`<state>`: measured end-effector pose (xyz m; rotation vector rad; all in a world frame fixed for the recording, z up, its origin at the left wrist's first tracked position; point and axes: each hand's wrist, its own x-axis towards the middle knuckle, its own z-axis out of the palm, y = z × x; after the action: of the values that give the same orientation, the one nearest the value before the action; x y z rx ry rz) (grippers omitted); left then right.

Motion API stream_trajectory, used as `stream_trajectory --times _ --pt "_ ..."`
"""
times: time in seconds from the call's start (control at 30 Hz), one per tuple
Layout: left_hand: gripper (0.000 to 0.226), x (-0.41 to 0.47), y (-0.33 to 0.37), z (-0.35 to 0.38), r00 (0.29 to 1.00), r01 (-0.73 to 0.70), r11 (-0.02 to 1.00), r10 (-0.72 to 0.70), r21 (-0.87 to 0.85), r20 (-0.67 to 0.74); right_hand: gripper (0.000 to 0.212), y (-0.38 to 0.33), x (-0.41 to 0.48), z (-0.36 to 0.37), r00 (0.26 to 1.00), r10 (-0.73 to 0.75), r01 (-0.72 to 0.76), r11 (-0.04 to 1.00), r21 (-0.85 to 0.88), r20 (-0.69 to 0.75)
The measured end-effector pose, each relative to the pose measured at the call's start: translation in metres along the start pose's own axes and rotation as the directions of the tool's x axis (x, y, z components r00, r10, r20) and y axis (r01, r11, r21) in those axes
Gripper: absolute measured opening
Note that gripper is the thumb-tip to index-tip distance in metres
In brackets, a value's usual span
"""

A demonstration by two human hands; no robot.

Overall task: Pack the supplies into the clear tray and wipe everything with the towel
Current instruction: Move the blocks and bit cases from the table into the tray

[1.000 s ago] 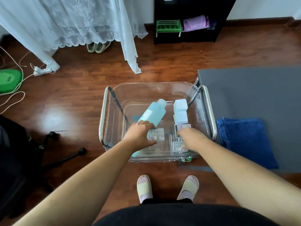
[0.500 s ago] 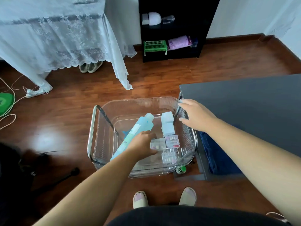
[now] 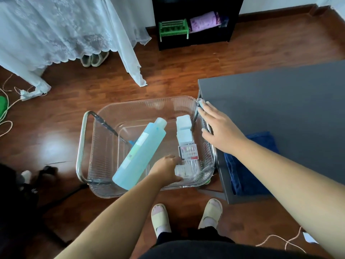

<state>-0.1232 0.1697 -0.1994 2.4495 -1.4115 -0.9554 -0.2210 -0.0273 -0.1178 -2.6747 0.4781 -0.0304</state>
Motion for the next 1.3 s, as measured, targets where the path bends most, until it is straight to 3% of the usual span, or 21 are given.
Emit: stream_trajectory --times 0.1,0.2,0.33,0.53,0.63,0.93,1.2,1.3 --pt "0.055 -0.003 0.001 0.001 0.999 0.051 0.995 -0.051 -0.090 -0.006 0.065 0.000 0.000 0.000 1.000 0.002 -0.002 1.000 0.015 -0.008" --pt "0.057 -0.007 -0.001 0.000 0.981 0.186 0.967 -0.191 -0.176 -0.016 0.065 -0.001 0.000 -0.001 1.000 0.000 0.000 1.000 0.016 -0.005" --pt "0.056 -0.008 -0.007 0.004 0.926 0.378 0.877 -0.361 -0.298 0.113 0.065 -0.001 -0.001 -0.001 1.000 0.000 0.000 1.000 0.017 -0.011" --pt "0.047 -0.001 0.001 0.016 0.878 0.476 0.667 -0.402 -0.573 0.260 0.063 -0.001 -0.002 0.002 0.999 0.012 -0.010 0.999 0.046 -0.033" --pt "0.045 0.003 0.006 0.020 0.873 0.479 0.623 -0.415 -0.619 0.257 0.062 0.000 -0.003 0.003 0.999 0.012 -0.009 0.998 0.055 -0.049" --pt "0.030 0.012 0.014 0.016 0.885 0.451 0.618 -0.401 -0.644 0.236 0.063 0.003 -0.002 0.004 1.000 0.009 -0.007 0.998 0.054 -0.027" --pt "0.038 0.003 0.006 -0.010 0.920 0.387 0.784 -0.367 -0.485 0.140 0.062 -0.002 -0.002 -0.001 1.000 0.025 -0.025 1.000 0.008 0.000" --pt "0.035 -0.001 0.002 -0.032 0.933 0.341 0.809 -0.356 -0.478 0.062 0.055 -0.008 0.002 -0.006 1.000 0.008 -0.008 0.996 -0.094 0.002"
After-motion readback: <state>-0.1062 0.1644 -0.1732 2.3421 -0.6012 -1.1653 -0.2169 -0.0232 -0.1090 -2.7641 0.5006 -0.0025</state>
